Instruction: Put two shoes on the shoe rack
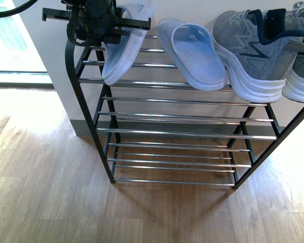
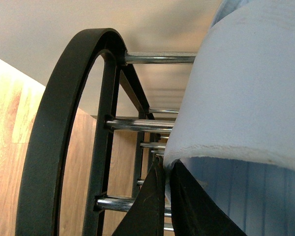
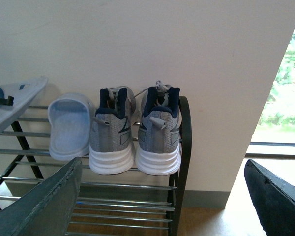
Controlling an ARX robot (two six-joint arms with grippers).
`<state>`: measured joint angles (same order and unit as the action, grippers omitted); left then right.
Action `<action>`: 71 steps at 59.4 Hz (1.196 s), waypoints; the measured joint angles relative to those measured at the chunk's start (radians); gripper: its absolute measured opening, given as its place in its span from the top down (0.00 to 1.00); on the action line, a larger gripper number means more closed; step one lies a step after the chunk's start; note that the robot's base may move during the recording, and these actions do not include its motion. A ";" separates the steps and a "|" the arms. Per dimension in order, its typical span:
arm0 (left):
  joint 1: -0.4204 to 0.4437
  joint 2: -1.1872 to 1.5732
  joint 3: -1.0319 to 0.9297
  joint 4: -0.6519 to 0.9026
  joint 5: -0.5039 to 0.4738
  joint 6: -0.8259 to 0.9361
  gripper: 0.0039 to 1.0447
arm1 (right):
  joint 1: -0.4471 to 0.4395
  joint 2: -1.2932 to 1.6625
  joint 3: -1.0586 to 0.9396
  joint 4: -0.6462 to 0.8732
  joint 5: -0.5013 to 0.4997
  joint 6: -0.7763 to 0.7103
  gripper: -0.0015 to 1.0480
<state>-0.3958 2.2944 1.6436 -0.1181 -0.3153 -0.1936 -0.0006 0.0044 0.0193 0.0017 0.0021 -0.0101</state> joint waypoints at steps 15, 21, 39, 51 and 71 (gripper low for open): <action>-0.019 -0.004 0.014 -0.036 -0.036 0.007 0.99 | 0.000 0.000 0.000 0.000 0.000 0.000 0.09; -0.029 -0.007 0.019 -0.044 -0.056 0.023 0.99 | 0.000 0.000 0.000 0.000 0.000 0.000 0.09; -0.031 -0.013 0.017 -0.056 -0.087 0.044 0.99 | 0.000 0.000 0.000 0.000 0.000 0.000 0.09; -0.026 -0.032 0.008 -0.033 -0.024 0.039 0.65 | 0.000 0.000 0.000 0.000 0.000 0.000 0.09; -0.021 -0.062 -0.091 0.246 0.035 0.035 0.15 | 0.000 0.000 0.000 0.000 0.000 0.000 0.09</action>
<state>-0.4168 2.2326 1.5524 0.1276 -0.2802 -0.1585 -0.0006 0.0044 0.0193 0.0017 0.0021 -0.0105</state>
